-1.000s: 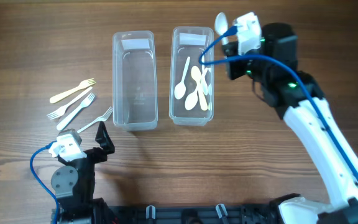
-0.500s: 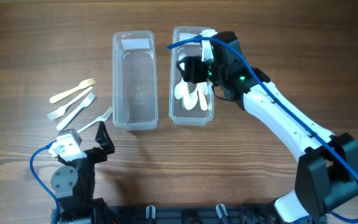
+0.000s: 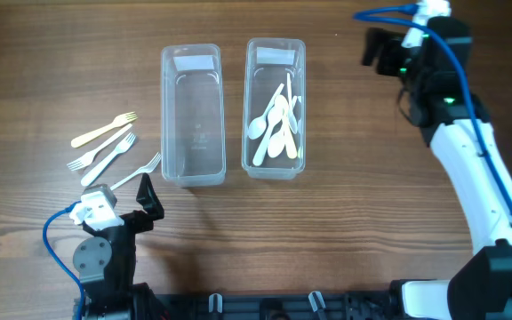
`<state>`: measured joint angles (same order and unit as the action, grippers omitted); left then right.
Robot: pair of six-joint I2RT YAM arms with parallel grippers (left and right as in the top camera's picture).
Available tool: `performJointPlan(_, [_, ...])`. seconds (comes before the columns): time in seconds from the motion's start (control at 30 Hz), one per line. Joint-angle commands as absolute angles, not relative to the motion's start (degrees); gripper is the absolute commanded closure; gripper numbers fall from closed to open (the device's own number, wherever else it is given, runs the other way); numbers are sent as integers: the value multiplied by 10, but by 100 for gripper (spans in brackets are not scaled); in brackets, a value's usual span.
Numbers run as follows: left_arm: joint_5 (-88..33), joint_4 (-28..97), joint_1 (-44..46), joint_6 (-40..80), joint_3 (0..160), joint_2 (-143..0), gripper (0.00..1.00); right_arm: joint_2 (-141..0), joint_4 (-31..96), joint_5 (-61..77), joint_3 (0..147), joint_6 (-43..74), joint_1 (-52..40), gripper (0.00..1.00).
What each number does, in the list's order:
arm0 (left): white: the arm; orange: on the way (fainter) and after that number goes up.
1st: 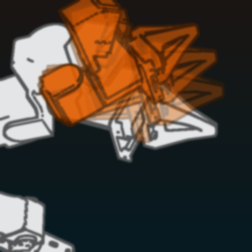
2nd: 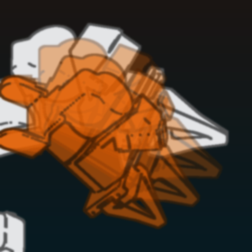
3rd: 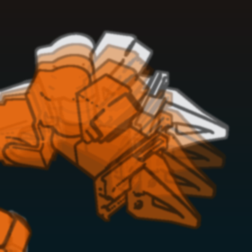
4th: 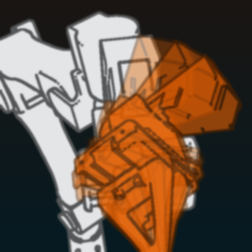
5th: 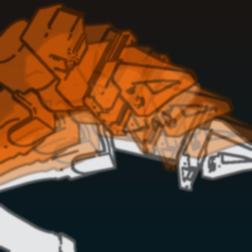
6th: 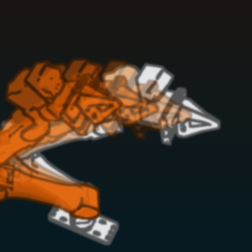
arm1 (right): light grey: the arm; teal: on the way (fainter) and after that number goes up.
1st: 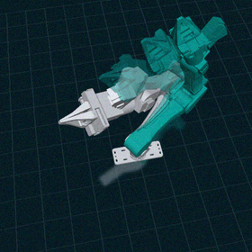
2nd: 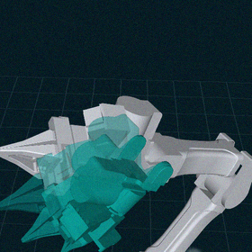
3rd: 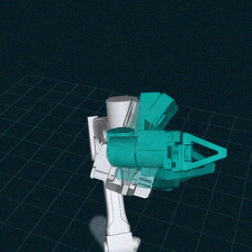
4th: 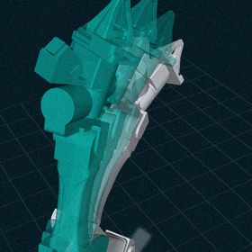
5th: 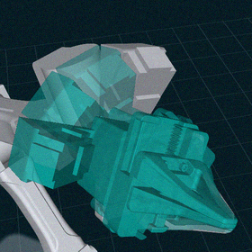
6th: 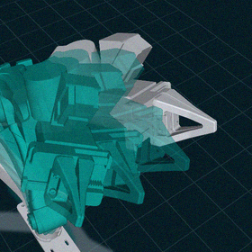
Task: Pack container
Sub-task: 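Drop the last white spoon into the right container, then raise the right arm aside and move the left gripper toward the forks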
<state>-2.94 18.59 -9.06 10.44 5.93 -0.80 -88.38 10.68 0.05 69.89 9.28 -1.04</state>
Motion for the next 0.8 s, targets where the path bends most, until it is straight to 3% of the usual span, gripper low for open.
performJointPlan(0.0, [-36,184,-88,108,57,-4,0,-877,106,-15,702,45,19,0])
performJointPlan(0.5, [-36,184,-88,108,57,-4,0,-877,114,-15,701,45,34,0])
performJointPlan(0.63, [46,174,-89,73,57,-4,0,-877,114,-15,701,45,34,0])
performJointPlan(0.77, [16,130,-89,74,62,-4,0,-877,114,-15,701,45,34,0])
